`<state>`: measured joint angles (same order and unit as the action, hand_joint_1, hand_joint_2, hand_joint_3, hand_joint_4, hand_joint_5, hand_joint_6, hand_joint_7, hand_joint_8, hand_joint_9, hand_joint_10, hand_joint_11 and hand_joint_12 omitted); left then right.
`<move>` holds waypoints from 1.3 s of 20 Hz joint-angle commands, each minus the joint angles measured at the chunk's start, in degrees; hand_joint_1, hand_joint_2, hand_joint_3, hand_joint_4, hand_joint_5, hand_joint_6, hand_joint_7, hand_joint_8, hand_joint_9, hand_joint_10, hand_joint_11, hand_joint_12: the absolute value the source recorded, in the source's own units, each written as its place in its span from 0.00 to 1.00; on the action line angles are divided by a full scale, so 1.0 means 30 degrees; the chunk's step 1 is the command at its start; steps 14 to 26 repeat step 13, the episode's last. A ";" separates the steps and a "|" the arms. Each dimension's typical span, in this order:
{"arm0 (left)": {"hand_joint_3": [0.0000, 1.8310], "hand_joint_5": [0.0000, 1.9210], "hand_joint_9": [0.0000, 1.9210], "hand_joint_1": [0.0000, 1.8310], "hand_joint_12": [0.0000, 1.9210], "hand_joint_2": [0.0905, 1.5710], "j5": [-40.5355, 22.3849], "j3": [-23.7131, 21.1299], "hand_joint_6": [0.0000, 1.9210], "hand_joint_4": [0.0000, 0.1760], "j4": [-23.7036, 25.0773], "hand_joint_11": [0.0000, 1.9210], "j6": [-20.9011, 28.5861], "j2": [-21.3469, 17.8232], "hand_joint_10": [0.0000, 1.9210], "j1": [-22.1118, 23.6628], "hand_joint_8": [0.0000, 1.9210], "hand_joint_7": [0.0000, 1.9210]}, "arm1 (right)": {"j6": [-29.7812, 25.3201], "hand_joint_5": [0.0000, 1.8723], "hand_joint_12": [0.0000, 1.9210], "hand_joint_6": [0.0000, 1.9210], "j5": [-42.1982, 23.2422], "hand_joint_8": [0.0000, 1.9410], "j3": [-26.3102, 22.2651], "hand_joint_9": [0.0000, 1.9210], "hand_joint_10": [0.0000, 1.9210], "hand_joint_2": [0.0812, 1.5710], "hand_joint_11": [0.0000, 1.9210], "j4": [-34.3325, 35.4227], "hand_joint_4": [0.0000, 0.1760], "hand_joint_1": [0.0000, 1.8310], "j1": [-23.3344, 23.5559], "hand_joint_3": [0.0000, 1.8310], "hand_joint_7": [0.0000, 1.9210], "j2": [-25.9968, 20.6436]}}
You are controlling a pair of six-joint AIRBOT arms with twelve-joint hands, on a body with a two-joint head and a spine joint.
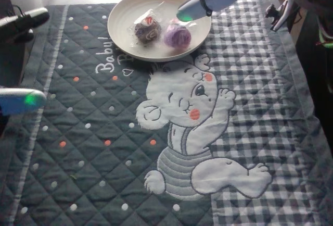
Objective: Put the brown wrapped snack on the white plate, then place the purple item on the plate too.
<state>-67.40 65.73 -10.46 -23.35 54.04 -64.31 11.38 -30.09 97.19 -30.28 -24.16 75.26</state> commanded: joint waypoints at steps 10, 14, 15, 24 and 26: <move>0.00 0.00 0.00 0.42 0.02 0.50 -0.9704 -0.1950 0.00 0.35 -0.1013 0.04 0.0218 -0.1427 0.00 -0.0510 0.00 0.00 | 0.1504 0.00 0.00 0.00 -1.5842 0.00 -0.7846 0.00 0.00 0.46 0.00 0.9825 1.00 0.52 -0.6440 0.00 0.00 -0.7134; 0.03 0.00 0.06 0.21 0.48 0.64 -1.0600 -0.2620 0.00 0.00 -0.1013 0.00 0.0258 -0.1522 0.01 -0.0804 0.00 0.03 | 0.1714 0.00 0.00 0.00 -2.0416 0.00 -0.9061 0.01 0.01 0.45 0.00 1.2157 1.00 0.44 -0.9056 0.00 0.00 -0.7176; 0.03 0.00 0.06 0.21 0.48 0.64 -1.0600 -0.2620 0.00 0.00 -0.1013 0.00 0.0258 -0.1522 0.01 -0.0804 0.00 0.03 | 0.1714 0.00 0.00 0.00 -2.0416 0.00 -0.9061 0.01 0.01 0.45 0.00 1.2157 1.00 0.44 -0.9056 0.00 0.00 -0.7176; 0.03 0.00 0.06 0.21 0.48 0.64 -1.0600 -0.2620 0.00 0.00 -0.1013 0.00 0.0258 -0.1522 0.01 -0.0804 0.00 0.03 | 0.1714 0.00 0.00 0.00 -2.0416 0.00 -0.9061 0.01 0.01 0.45 0.00 1.2157 1.00 0.44 -0.9056 0.00 0.00 -0.7176; 0.03 0.00 0.06 0.21 0.48 0.64 -1.0600 -0.2620 0.00 0.00 -0.1013 0.00 0.0258 -0.1522 0.01 -0.0804 0.00 0.03 | 0.1714 0.00 0.00 0.00 -2.0416 0.00 -0.9061 0.01 0.01 0.45 0.00 1.2157 1.00 0.44 -0.9056 0.00 0.00 -0.7176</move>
